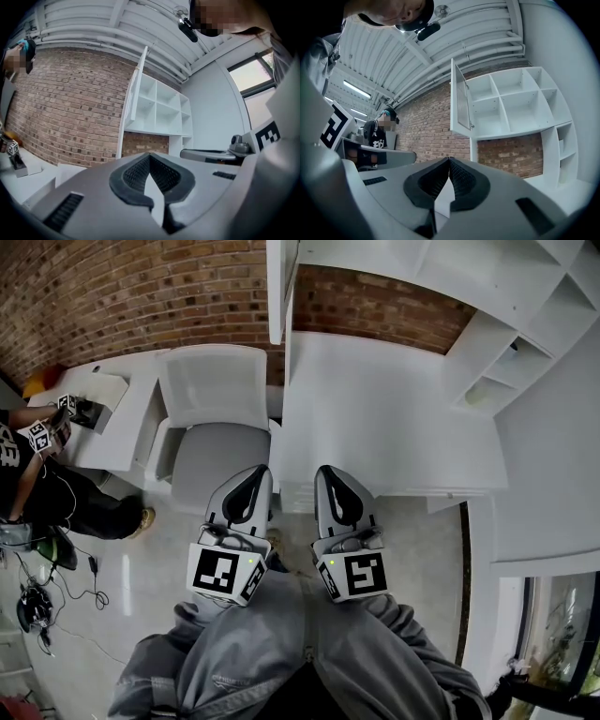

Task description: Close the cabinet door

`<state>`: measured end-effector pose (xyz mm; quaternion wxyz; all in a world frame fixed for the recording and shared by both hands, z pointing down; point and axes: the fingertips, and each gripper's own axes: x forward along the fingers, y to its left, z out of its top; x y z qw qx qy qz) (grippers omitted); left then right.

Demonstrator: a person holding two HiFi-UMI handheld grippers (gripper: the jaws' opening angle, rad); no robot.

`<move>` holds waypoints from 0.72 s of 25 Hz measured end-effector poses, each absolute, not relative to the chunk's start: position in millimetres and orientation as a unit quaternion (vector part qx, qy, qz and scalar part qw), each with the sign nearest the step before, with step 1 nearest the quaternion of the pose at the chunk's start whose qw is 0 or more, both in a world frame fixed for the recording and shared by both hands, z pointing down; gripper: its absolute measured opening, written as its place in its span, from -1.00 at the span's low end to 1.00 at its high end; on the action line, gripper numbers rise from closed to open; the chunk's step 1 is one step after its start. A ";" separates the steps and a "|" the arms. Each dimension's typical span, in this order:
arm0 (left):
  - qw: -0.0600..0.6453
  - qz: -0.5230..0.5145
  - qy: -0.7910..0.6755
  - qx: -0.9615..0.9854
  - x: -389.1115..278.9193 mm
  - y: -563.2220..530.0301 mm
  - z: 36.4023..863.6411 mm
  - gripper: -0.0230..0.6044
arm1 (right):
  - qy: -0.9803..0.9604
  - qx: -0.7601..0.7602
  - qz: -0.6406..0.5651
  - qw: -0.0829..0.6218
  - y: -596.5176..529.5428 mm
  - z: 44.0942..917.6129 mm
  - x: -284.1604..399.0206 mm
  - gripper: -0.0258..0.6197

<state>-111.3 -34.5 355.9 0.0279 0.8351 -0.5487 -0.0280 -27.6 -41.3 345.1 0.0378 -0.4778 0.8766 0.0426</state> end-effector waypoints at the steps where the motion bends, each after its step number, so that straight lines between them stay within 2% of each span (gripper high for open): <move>1: 0.028 -0.029 -0.547 0.836 -114.2 -41.1 355.9 -0.92 | 0.876 -0.478 0.046 0.036 -47.4 344.4 -30.8 -0.84; 18: 0.034 -0.033 -0.501 0.864 -143.3 -140.3 356.4 -0.92 | 0.855 -0.516 0.047 0.026 -137.4 341.3 -66.0 -0.84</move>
